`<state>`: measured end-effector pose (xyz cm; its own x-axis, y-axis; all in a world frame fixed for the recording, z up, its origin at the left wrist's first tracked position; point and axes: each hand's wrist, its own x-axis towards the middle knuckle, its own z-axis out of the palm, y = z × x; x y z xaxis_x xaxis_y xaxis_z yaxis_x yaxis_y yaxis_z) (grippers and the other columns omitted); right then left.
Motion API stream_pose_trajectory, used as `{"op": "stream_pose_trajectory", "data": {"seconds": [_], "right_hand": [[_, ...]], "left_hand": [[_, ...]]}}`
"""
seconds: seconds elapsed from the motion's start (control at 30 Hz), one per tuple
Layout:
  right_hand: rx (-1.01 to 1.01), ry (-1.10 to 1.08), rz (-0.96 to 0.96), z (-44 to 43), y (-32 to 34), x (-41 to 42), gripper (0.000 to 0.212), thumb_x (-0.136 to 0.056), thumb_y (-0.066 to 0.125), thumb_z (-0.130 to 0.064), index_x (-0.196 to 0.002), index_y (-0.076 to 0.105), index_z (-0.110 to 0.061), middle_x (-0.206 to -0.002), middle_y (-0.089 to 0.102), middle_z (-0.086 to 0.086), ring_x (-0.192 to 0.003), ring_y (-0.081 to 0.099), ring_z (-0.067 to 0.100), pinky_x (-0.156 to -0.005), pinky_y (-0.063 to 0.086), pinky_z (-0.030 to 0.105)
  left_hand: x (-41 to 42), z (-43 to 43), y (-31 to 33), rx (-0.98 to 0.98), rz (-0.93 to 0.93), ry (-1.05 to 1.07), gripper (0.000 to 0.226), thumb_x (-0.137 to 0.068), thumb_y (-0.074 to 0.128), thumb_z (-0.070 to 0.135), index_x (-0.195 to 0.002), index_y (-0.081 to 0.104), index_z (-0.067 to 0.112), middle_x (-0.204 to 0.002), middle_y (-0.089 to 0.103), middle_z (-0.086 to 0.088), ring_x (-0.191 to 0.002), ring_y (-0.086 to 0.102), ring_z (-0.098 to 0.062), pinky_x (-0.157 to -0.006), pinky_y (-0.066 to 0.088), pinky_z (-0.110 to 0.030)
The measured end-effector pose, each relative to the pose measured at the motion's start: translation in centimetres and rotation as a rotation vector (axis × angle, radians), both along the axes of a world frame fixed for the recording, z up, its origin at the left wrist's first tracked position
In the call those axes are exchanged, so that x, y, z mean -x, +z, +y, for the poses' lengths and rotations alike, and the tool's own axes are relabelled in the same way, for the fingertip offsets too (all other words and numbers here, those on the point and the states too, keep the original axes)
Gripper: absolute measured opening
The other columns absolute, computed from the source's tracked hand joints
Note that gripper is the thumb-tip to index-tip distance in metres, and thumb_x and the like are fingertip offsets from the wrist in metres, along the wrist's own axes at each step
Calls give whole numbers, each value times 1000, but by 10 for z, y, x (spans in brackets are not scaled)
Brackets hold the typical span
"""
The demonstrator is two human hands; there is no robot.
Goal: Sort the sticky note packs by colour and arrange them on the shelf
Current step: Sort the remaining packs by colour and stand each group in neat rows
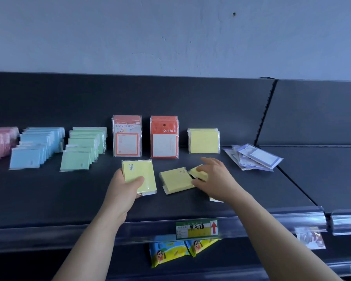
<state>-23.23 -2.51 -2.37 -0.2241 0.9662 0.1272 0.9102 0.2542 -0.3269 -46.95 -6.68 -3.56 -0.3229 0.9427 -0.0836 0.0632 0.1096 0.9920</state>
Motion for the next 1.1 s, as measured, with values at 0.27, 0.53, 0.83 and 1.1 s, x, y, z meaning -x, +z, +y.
{"op": "stream_pose_trajectory", "data": {"seconds": [0.27,0.53,0.83,1.1], "right_hand": [[100,194,-72,-3,4,28,53,-89,61,-44,-135,50,-20,-142,49,-1,-136,36,19,-117,3,32],[183,188,94,-11,13,31,53,-82,66,-39,-131,55,-22,-136,52,-6,-122,49,16,-102,39,30],[173,63,-7,-17,-1,52,87,-67,73,-55,-138,35,-22,-124,49,1,-114,46,23,-92,45,38],[188,245,610,-22,-5,42,91,-67,85,-25,-143,35,-33,-130,51,-20,-122,46,-4,-105,40,27]], "left_hand": [[5,-7,4,11,-104,-32,17,-98,53,17,-115,56,14,-107,67,-2,-95,65,-17,-70,53,-33],[22,-10,5,8,-106,20,19,-99,48,13,-116,55,12,-106,66,-3,-94,63,-17,-68,52,-33],[28,-13,6,62,-218,-26,19,-100,44,8,-116,55,10,-109,66,-11,-96,64,-25,-73,54,-40],[2,-10,23,126,-330,-299,27,-96,57,31,-111,64,10,-99,73,-14,-89,71,-29,-74,59,-42]]}}
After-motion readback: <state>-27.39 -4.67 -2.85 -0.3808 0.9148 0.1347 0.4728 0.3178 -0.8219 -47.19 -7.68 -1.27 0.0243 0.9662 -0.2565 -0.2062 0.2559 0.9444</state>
